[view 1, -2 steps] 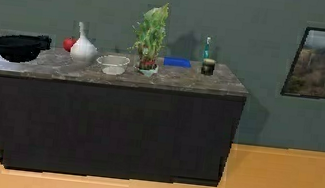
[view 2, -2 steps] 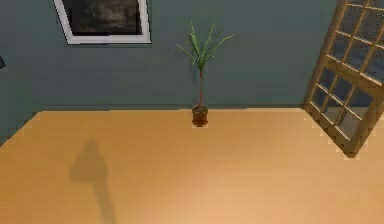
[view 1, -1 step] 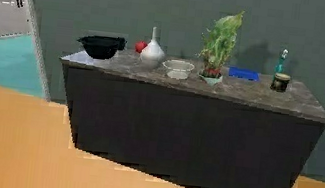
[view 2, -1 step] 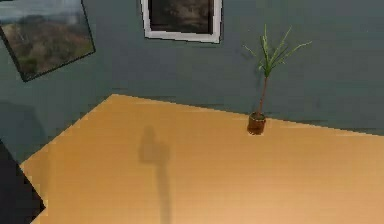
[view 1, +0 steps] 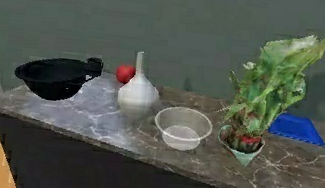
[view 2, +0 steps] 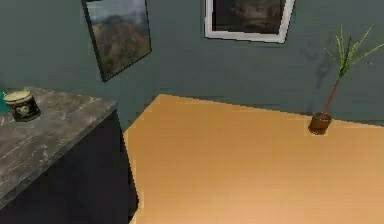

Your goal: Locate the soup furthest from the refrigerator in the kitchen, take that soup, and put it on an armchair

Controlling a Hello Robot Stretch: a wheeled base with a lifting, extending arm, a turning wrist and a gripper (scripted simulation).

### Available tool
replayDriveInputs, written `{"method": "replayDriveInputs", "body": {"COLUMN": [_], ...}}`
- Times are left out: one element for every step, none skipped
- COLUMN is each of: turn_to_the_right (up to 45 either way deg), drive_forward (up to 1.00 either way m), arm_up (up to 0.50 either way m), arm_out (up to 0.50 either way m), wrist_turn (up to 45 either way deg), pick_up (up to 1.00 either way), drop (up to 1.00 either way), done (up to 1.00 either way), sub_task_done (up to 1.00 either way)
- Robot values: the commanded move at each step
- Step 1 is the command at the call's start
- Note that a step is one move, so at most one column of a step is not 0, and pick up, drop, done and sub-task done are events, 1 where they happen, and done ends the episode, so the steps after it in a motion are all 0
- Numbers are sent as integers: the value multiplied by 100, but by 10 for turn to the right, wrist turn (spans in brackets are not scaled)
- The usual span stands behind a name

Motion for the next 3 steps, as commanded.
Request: {"method": "replayDriveInputs", "body": {"turn_to_the_right": [-360, 450, 450], "drive_forward": [0, 0, 0], "arm_up": [0, 0, 0], "arm_out": [0, 0, 0], "wrist_turn": [0, 0, 0], "pick_up": [0, 0, 0], "drop": [0, 0, 0], "done": [0, 0, 0], "sub_task_done": [0, 0, 0]}}
